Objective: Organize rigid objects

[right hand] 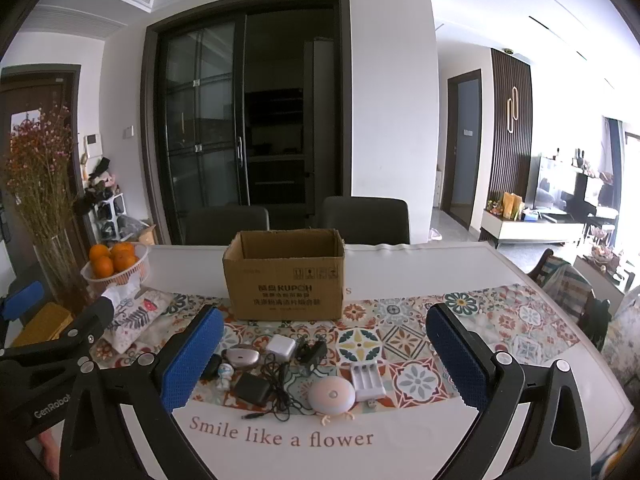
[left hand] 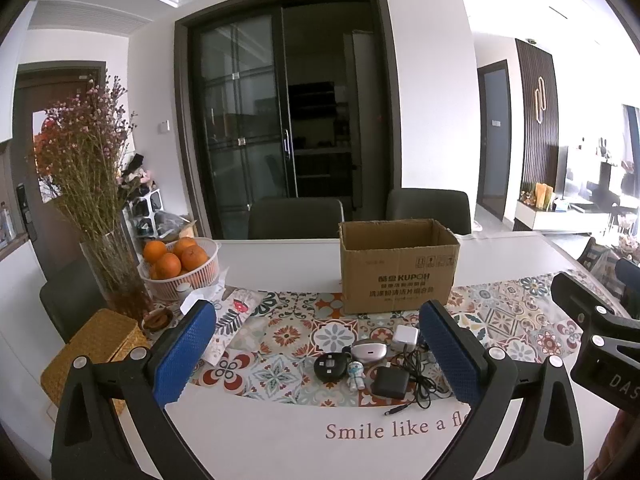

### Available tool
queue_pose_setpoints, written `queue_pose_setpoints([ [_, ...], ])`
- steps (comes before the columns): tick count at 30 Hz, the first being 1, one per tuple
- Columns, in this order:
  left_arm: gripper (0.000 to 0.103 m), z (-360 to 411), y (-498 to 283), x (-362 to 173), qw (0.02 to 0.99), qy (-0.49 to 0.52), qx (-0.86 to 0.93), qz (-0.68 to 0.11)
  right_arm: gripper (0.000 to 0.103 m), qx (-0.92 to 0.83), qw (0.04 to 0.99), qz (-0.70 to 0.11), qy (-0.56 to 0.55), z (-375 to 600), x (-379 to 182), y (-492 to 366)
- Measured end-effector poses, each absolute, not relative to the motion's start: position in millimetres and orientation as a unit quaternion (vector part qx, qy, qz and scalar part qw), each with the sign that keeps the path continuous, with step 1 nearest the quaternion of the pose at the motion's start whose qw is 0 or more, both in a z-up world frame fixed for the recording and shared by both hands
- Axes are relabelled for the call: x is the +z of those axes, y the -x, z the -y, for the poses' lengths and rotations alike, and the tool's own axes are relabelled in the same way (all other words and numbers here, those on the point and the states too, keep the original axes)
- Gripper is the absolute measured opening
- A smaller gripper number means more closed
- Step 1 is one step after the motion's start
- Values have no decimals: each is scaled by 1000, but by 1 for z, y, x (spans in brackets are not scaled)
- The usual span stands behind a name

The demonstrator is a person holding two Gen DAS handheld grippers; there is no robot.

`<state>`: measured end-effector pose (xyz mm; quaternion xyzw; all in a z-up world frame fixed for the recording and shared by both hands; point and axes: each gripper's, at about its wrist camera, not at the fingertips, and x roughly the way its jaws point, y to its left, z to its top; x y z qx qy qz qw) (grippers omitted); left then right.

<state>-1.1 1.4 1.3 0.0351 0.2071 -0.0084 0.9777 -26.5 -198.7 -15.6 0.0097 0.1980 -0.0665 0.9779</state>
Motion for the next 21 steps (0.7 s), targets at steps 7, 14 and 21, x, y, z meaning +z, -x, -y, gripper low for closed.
queue_pose_setpoints([
  [7, 103, -1, -1, 0, 977, -37, -11, -209, 102, -67, 978, -199, -11, 200, -17, 26],
  [14, 103, -1, -1, -1, 977, -38, -9, -211, 102, -67, 978, -200, -11, 201, -17, 25],
  [21, 103, -2, -2, -3, 976, -38, -11, -215, 102, -66, 977, -201, -10, 200, -21, 25],
])
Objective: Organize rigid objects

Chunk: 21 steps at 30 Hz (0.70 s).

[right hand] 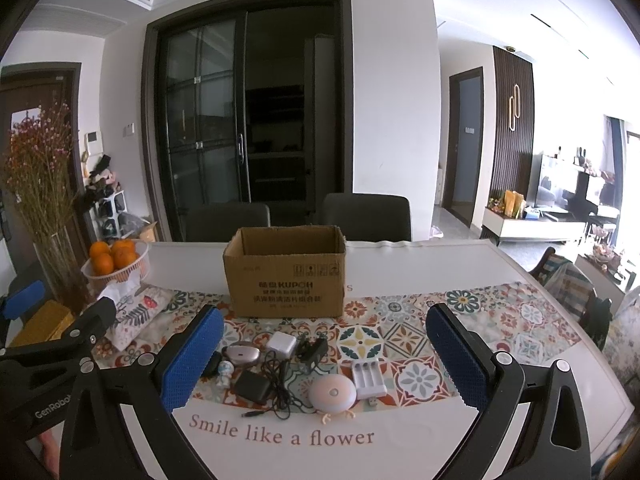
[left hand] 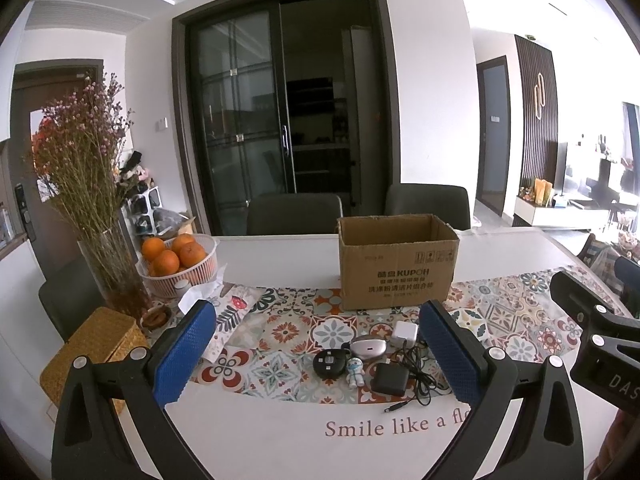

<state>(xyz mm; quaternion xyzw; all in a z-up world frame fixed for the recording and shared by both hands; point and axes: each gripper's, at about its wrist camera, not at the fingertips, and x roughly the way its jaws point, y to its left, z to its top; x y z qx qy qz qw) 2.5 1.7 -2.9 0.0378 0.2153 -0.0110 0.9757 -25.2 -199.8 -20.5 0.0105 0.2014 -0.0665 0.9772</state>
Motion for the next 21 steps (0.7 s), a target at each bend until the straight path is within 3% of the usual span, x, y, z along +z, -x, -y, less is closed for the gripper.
queue_pose_setpoints([
  [21, 103, -2, -3, -4, 975, -38, -11, -216, 102, -66, 977, -203, -10, 200, -21, 24],
])
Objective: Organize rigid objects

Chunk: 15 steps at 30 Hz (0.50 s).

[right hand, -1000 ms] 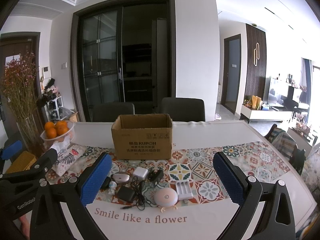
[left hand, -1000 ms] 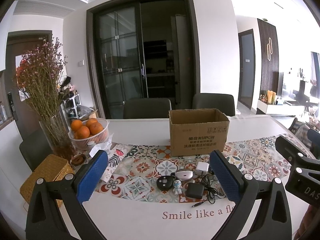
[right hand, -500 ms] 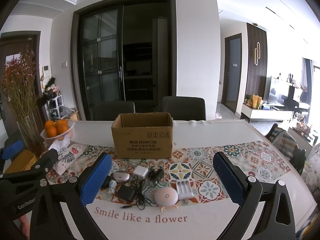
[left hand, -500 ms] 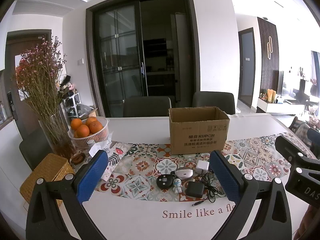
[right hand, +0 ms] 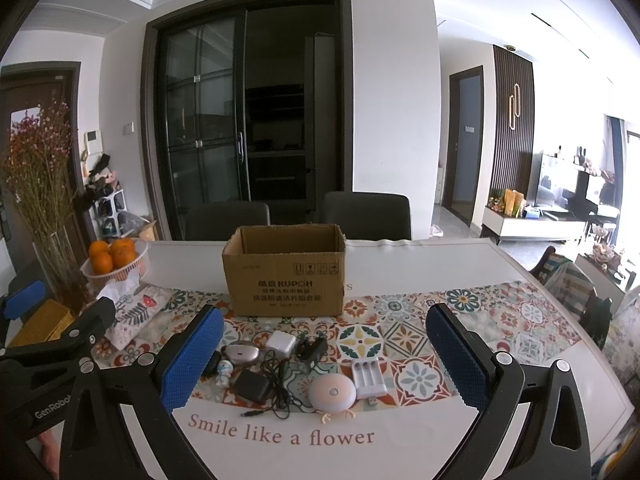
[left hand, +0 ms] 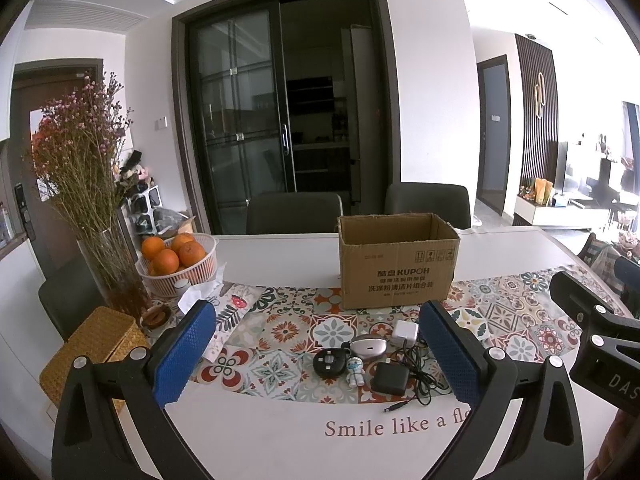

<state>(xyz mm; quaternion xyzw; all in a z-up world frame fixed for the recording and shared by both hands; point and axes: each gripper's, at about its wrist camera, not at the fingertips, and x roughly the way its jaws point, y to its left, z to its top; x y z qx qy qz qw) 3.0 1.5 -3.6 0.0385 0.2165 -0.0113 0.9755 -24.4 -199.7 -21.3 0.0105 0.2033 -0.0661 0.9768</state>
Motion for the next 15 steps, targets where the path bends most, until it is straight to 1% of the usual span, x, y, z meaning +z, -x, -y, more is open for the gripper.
queue_pose_setpoints([
  [15, 103, -1, -5, -4, 975, -39, -13, -220, 102, -66, 976, -205, -11, 199, -25, 23],
])
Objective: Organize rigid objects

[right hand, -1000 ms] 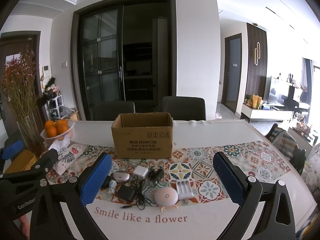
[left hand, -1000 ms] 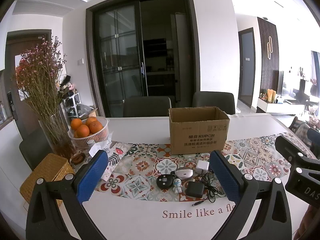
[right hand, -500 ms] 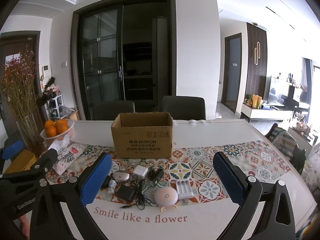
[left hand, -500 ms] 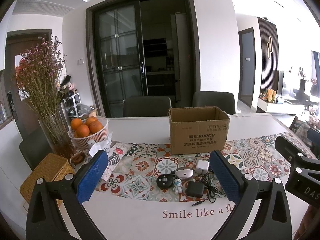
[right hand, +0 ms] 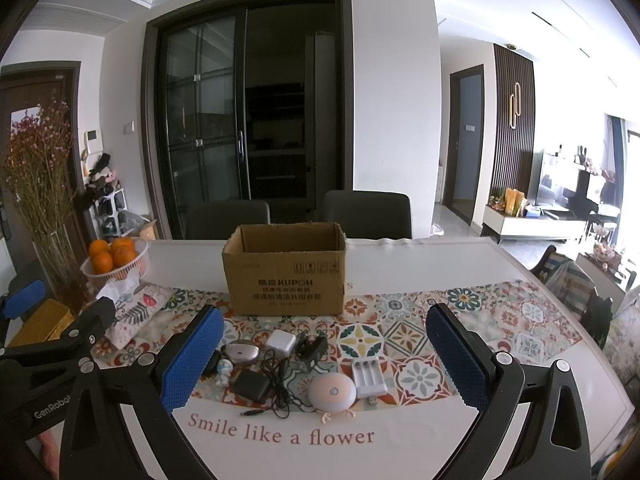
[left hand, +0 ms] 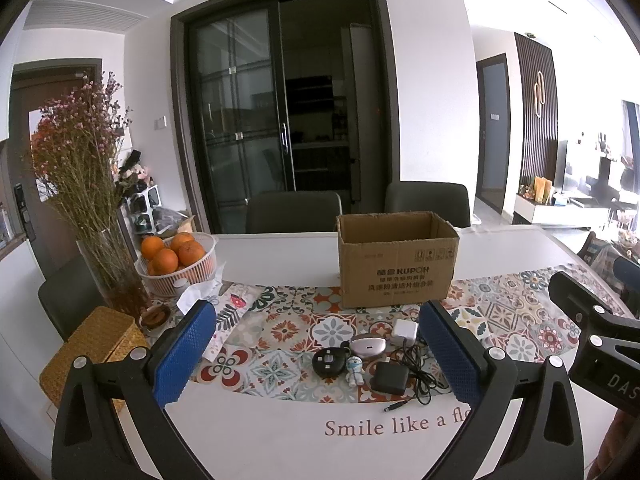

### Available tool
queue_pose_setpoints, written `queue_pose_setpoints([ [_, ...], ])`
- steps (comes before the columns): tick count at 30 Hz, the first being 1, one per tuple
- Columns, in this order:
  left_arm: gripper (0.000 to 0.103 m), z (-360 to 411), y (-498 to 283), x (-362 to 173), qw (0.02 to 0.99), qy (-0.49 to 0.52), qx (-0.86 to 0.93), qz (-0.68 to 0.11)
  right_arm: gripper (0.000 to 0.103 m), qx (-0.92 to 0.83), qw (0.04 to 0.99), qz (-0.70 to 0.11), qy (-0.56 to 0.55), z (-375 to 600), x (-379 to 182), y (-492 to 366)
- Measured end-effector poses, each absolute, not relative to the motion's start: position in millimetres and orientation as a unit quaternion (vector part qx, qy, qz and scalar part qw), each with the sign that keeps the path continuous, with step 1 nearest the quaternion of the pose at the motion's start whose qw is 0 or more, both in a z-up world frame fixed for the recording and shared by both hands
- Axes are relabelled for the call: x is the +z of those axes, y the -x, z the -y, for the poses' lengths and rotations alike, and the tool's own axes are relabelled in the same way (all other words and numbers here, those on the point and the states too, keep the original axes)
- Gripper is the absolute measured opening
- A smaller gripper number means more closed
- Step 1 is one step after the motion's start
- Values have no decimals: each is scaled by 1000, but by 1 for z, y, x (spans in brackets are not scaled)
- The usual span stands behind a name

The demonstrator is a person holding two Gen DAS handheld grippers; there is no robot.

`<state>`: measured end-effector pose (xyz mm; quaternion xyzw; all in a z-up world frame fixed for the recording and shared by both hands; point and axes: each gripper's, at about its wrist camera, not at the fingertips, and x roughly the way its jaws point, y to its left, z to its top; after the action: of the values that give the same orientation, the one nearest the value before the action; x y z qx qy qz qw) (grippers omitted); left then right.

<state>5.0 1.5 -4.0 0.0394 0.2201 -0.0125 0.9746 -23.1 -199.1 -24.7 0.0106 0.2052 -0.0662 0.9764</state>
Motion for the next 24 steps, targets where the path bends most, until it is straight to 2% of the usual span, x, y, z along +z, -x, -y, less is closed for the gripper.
queue_pose_setpoints([
  [24, 103, 29, -54, -73, 940, -85, -74, -322, 102, -84, 948, -307, -32, 217, -88, -13],
])
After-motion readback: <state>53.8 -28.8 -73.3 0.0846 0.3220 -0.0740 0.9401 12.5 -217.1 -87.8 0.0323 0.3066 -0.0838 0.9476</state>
